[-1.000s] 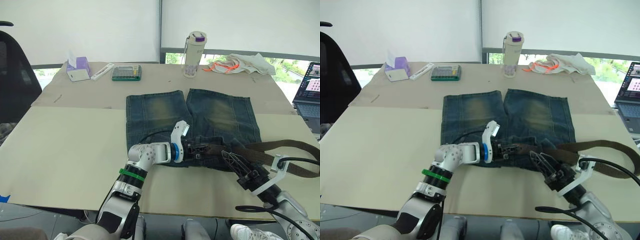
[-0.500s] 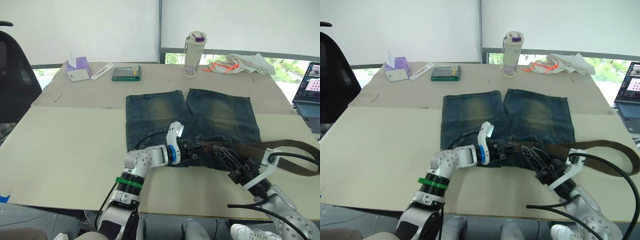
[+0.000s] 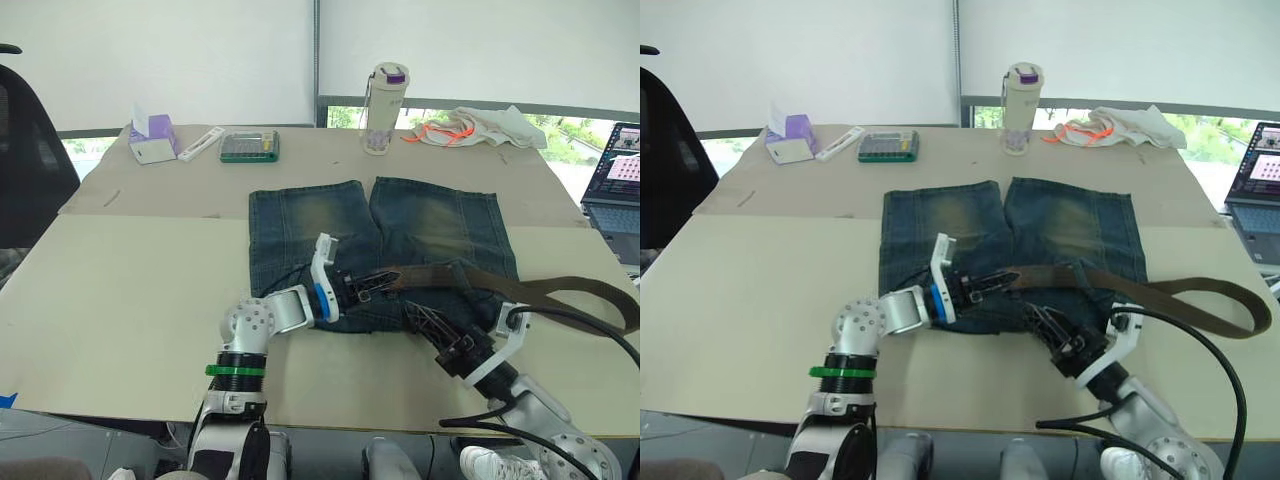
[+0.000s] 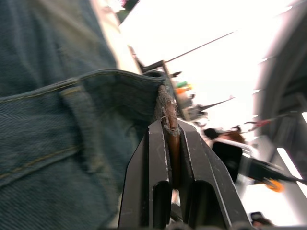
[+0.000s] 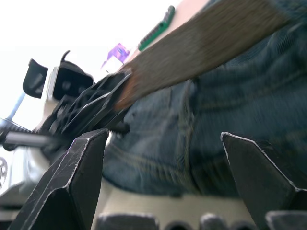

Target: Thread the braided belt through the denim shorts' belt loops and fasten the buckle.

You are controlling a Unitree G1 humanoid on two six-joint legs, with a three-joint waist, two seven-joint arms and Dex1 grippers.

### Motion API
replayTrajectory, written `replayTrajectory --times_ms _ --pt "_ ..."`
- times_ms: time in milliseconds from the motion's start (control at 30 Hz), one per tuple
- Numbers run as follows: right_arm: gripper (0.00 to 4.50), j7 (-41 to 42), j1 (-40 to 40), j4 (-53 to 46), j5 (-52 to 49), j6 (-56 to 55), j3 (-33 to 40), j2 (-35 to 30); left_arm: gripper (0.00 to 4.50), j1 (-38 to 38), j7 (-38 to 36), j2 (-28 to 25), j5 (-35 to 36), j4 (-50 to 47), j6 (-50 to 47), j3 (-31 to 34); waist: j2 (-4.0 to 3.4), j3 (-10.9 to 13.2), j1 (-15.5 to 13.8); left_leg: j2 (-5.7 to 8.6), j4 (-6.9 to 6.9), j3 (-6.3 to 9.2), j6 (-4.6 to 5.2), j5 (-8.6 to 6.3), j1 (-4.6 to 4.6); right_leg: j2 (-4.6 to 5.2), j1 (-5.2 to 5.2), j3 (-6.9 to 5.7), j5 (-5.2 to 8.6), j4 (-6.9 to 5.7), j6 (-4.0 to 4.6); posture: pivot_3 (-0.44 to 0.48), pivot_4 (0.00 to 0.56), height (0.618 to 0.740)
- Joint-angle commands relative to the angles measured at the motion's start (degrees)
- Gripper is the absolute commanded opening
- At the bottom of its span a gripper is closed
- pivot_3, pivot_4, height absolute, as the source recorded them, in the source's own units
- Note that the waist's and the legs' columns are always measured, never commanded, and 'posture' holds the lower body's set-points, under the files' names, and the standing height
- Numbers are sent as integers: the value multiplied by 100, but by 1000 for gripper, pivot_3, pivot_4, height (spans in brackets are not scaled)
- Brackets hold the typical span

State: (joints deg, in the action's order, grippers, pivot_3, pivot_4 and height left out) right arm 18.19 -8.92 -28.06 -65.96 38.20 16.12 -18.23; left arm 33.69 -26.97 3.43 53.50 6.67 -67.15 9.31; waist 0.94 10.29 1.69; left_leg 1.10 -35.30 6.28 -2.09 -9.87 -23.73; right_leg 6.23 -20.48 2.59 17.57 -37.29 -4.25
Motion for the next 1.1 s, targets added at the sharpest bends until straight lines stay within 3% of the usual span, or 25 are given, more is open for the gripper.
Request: replayTrajectory --times_ms 33,167,467,567,867,900,967,1100 --pt "4161 -91 239 -75 -404 -19 137 9 0 101 -412 -302 239 -149 -154 -4 0 0 5 0 0 0 0 0 0 0 0 0 0 0 0 0 150 740" --pt "4161 -120 496 -2 -626 16 106 -26 0 157 -885 -588 301 -92 -246 -170 -1 0 8 0 0 0 0 0 0 0 0 0 -1 0 1 0 150 740" --pt "4161 -107 633 27 -579 39 -89 -19 0 178 -993 -544 253 26 -152 -178 0 0 1 0 0 0 0 0 0 0 0 0 -1 1 1 0 150 740" --pt "3364 -113 679 19 -655 -20 -70 36 0 157 -1009 -562 206 16 -143 -209 0 0 4 0 0 0 0 0 0 0 0 0 -1 0 1 0 150 740" --pt "237 -18 557 -34 -813 -48 11 111 0 150 -1165 -728 37 80 -42 -326 -1 0 16 0 0 0 0 0 0 0 -1 0 -1 -1 1 0 150 740" --pt "30 -11 557 -36 -814 -53 12 101 0 151 -1189 -744 21 82 -21 -344 0 0 18 0 0 1 0 0 0 0 -1 0 -1 -1 1 0 150 740" --pt "30 -8 557 -31 -825 -60 21 87 0 128 -1276 -802 -105 44 98 -463 -1 0 19 0 0 0 0 0 0 0 -1 0 -1 -1 1 0 150 740" --pt "0 -28 555 -26 -797 -72 63 44 1404 33 -1528 -924 -370 -53 542 -692 -1 0 26 0 0 1 0 0 0 0 -2 0 -1 -1 1 0 150 740"
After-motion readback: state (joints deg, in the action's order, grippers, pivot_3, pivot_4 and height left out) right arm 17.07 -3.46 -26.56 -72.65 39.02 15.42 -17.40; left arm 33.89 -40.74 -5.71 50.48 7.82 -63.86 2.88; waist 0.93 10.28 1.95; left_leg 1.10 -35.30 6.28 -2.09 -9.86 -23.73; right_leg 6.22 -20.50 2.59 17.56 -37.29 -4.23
